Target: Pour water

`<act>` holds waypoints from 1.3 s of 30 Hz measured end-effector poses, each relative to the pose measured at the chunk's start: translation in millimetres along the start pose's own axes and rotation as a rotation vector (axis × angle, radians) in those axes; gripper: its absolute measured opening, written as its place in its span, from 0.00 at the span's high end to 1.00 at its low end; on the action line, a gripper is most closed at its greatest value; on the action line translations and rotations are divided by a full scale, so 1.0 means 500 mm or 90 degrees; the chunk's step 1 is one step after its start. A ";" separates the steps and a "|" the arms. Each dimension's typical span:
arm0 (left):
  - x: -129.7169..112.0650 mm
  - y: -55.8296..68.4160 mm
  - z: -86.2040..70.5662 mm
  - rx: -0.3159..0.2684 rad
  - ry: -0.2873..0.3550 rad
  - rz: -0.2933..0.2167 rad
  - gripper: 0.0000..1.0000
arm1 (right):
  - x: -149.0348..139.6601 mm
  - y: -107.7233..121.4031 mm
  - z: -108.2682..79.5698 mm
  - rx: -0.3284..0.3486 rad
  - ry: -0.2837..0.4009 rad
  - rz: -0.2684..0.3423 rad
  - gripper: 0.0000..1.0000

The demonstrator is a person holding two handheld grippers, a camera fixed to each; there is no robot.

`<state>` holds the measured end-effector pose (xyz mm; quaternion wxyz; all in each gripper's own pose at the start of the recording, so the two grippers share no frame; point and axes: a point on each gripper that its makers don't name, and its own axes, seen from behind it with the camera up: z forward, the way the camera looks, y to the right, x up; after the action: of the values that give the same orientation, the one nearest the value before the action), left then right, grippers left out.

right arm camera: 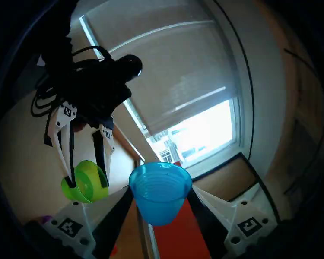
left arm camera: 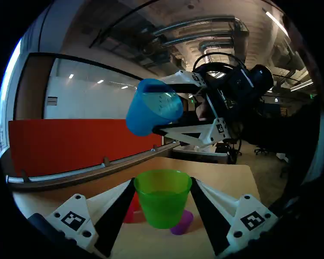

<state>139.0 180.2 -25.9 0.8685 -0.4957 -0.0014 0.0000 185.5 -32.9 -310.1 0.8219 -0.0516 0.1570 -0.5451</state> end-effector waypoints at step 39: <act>0.016 -0.016 -0.015 0.018 -0.006 0.009 0.11 | -0.074 0.052 -0.043 -0.005 0.015 0.568 0.12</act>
<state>147.0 169.8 -22.8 0.8752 -0.4837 -0.0023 0.0086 188.5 13.1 -329.7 0.9746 0.0246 0.1754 -0.1372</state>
